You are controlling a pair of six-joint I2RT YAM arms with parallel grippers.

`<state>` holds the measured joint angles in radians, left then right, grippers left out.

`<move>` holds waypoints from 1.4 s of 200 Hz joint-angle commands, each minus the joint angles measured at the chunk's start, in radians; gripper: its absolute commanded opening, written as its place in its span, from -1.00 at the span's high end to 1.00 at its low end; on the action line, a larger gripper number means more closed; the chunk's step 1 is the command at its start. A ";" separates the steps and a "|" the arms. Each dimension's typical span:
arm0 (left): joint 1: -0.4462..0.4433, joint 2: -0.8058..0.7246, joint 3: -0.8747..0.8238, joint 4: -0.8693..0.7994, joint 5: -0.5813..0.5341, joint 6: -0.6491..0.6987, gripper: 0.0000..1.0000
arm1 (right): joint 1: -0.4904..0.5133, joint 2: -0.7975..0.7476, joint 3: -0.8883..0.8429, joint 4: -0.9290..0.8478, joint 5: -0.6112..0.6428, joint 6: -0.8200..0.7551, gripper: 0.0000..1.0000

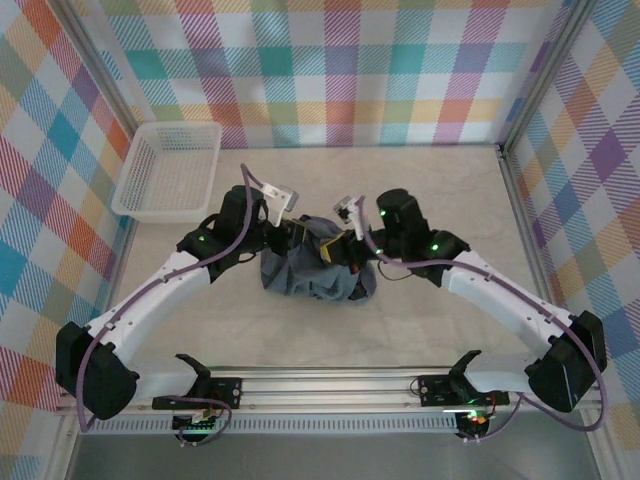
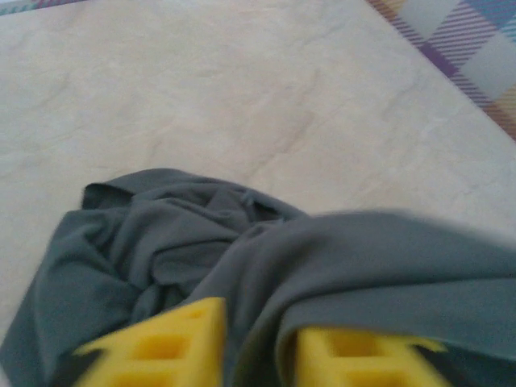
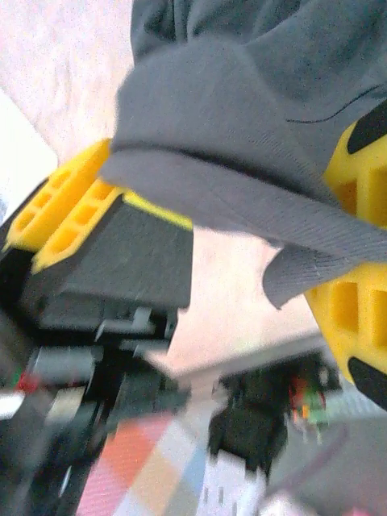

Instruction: Fold the inside-out t-shirt

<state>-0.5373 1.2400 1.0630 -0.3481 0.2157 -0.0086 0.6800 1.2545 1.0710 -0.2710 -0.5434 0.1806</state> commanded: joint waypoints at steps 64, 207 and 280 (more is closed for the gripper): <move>0.059 -0.219 -0.121 -0.038 0.220 0.249 -0.37 | -0.141 0.006 -0.013 0.084 -0.481 0.088 1.00; 0.002 -0.032 -0.067 0.362 0.458 -0.068 1.00 | -0.237 -0.070 -0.201 0.159 -0.371 0.081 0.75; -0.039 0.160 -0.055 0.215 0.603 0.017 -0.76 | -0.249 -0.105 -0.232 0.212 -0.450 0.102 0.82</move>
<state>-0.5476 1.3231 0.9993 -0.0601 0.7200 -0.0441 0.4377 1.1648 0.8345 -0.1169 -0.9226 0.2707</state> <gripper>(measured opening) 0.633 0.091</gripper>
